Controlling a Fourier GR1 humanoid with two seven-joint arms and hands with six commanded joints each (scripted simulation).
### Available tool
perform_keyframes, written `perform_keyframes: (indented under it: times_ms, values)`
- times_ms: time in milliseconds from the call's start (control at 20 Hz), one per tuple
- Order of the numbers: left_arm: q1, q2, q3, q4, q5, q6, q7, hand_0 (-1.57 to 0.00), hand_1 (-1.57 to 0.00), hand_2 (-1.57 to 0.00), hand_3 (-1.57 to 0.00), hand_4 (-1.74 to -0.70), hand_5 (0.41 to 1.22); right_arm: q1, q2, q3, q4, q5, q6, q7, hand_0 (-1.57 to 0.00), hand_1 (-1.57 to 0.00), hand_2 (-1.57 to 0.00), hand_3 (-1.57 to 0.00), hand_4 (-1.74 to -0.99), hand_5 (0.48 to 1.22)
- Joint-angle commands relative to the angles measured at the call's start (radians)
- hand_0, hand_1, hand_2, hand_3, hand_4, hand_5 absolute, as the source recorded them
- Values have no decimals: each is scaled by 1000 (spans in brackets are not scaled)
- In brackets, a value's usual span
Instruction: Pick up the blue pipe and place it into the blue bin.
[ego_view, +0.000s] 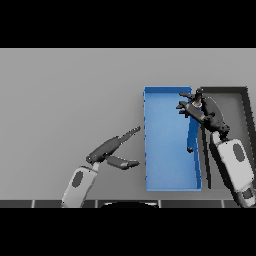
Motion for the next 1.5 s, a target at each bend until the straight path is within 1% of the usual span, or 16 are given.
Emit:
perform_keyframes:
  times_ms: [0, 50, 100, 150, 200, 250, 350, 400, 450, 500, 600, 700, 1050, 1250, 1350, 1450]
  values:
    - [-3, 0, -1, -6, 2, -2, 3, 1, 1, 1, 1, -886, 420, 0, -30, 40, 14, 3, -22, 0, -1571, -1571, -1571, -1127, -1741, 1221]
    - [18, 2, -12, -15, -3, -2, -6, 1, 1, 1, 1, -885, 420, -9, -58, 85, 33, 1, -60, 0, -1571, -1571, -1571, -1024, -1741, 1221]
    - [9, 2, -9, -11, -7, 0, -1, 1, 1, 1, 1, -883, 421, 5, -67, 121, 42, 7, -86, 1, -1571, -1571, -1571, -908, -1741, 1221]
    - [7, 8, -3, -12, 0, -5, 2, 1, 1, 1, 1, -883, 421, 7, -87, 161, 64, 3, -104, 0, -1571, -1548, -1571, -847, -1741, 1221]
    - [9, 7, -4, -17, 5, -8, 4, 1, 1, 1, 1, -882, 421, -20, -116, 215, 102, -26, -134, 0, -1465, -1336, -1339, -788, -1678, 1221]
    - [6, 0, -7, -12, 1, -4, 10, 1, 1, 1, 1, -881, 422, -40, -154, 270, 121, -66, -156, 1, -1172, -1069, -1071, -630, -1592, 1221]
    - [16, 3, -7, -17, -7, 3, 9, 1, 1, 1, 1, -878, 425, -97, -210, 374, 167, -149, -173, 0, -750, -684, -685, -403, -1413, 1221]
    - [17, 3, -9, -17, -11, 6, 7, 1, 1, 1, 1, -878, 427, -123, -230, 423, 181, -169, -150, 1, -599, -547, -548, -322, -1337, 1221]
    - [13, 3, -10, -14, -13, 5, 7, 1, 1, 1, 1, -878, 428, -145, -259, 478, 180, -198, -139, 0, -479, -437, -438, -258, -1275, 1186]
    - [17, -2, -15, -18, -14, 6, 7, 1, 1, 1, 1, -879, 430, -193, -297, 554, 193, -227, -123, 0, -383, -350, -350, -206, -1219, 1137]
    - [20, -6, -14, -23, -3, 2, 20, 1, 1, 1, 1, -884, 429, -237, -321, 632, 202, -227, -90, 1, -245, -223, -224, -131, -1142, 1030]
    - [20, 0, -12, -29, -4, 2, 14, 1, 1, 1, 1, -886, 428, -246, -325, 653, 197, -216, -68, 1, -156, -143, -143, -84, -1083, 934]
    - [19, -6, -18, -30, -11, 6, 22, 1, 1, 1, 1, -887, 429, -281, -345, 717, 211, -174, -43, 1, -32, -29, -29, -17, -1038, 734]
    - [28, -3, -22, -30, -18, 9, 14, 1, 1, 1, 1, -887, 431, -278, -342, 728, 230, -158, -32, -9, -13, -11, -11, -6, -1022, 672]
    - [31, 3, -17, -23, -15, 5, 12, 1, 1, 1, 1, -886, 431, -284, -348, 728, 218, -162, -18, -6, -8, -7, -7, -4, -1022, 665]
    - [26, 9, -12, -30, -12, 3, 16, 1, 1, 1, 1, -885, 431, -286, -335, 728, 243, -161, -10, -17, -6, -5, -5, -3, -1022, 658]
